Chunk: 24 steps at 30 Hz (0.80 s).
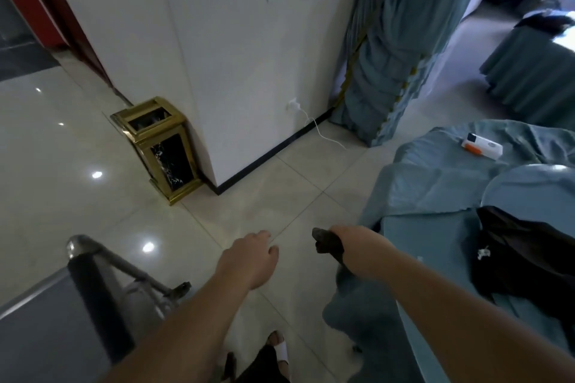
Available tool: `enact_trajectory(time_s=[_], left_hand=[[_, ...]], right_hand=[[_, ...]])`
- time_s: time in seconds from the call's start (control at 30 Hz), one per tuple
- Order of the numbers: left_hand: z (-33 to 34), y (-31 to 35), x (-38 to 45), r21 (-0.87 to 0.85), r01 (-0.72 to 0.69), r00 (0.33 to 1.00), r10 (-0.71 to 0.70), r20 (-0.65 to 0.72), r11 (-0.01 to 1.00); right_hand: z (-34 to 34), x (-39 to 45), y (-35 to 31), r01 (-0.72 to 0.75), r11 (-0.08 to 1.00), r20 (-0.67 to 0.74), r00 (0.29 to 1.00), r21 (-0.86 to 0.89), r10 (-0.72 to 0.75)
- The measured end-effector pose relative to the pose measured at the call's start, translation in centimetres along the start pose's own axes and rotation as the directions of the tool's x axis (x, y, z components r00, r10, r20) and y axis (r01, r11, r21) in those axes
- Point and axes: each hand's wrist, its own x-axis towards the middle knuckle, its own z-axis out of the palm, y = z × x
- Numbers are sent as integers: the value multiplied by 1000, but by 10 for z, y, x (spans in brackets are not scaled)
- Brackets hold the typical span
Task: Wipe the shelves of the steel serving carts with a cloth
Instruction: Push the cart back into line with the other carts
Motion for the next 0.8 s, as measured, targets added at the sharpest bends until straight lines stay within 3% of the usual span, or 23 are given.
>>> enact_trajectory(time_s=[0.23,0.47,0.63,0.8], left_hand=[[-80,-33,100,1,46,998,-46,-45,999],[-143,-109,164,-102,262,955,-273,-113,960],[-191,-166,206,-238,427,856,-474,-204,873],[-219,-206,228,-374,613,683,-705,-191,695]], right_hand=[[-74,123,-23,69,996,-13,997,-56,-70],[-145,257,-117,295,951,31,956,-88,-293],[-182,365,-188,443,884,127,895,-149,-427],[-223,456,-273,618,769,260,779,-163,-571]])
